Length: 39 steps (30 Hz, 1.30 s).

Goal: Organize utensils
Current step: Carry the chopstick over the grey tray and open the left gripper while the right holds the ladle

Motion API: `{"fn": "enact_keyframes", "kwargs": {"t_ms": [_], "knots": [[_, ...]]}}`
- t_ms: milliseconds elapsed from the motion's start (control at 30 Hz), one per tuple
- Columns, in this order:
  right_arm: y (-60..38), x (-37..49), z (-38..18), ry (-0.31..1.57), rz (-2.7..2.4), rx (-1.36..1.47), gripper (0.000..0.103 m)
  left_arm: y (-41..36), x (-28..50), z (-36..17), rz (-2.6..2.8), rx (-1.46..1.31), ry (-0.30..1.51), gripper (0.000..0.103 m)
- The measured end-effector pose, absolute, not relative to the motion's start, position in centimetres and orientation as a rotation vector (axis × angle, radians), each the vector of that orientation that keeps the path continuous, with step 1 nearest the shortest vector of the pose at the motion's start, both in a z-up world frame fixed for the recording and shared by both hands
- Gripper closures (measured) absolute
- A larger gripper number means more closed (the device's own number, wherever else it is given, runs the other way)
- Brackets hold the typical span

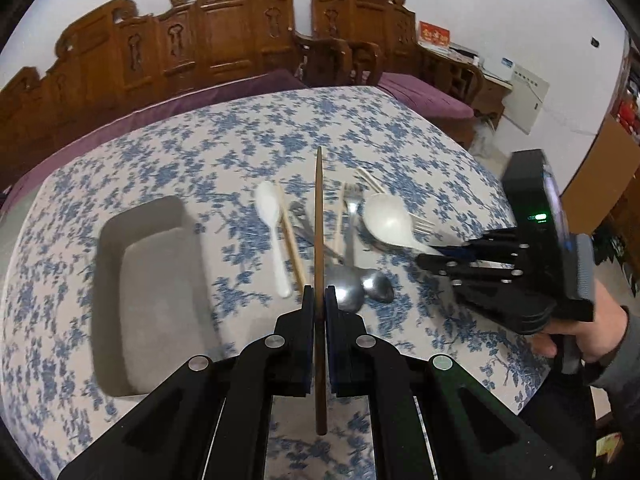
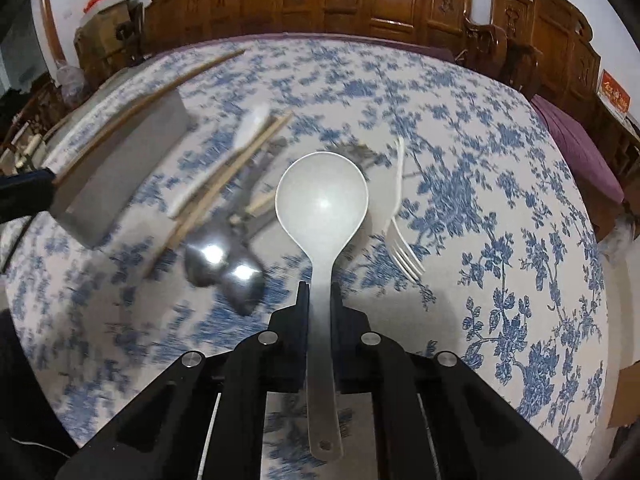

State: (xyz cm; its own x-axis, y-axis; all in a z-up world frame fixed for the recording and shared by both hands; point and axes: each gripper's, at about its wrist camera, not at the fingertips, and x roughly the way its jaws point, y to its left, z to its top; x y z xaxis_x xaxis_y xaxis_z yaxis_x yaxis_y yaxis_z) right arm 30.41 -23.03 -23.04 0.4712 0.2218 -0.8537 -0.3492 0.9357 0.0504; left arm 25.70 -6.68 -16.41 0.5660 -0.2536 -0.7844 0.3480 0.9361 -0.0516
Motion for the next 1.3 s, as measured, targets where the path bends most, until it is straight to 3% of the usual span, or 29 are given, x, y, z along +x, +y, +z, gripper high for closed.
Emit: {"fn": "enact_keyframes", "kwargs": {"t_ms": [567,1300], "knots": [[-15.1,28.4,-16.0,0.915,0.485,-0.107,0.092,3.4,27.2,-17.3,-0.187,0.022,0.907,0.099],[-8.4,30.1,-16.4,0.927,0.519,-0.131,0.092,7.9,30.8,-20.9,-0.140,-0.047,0.959,0.098]]}}
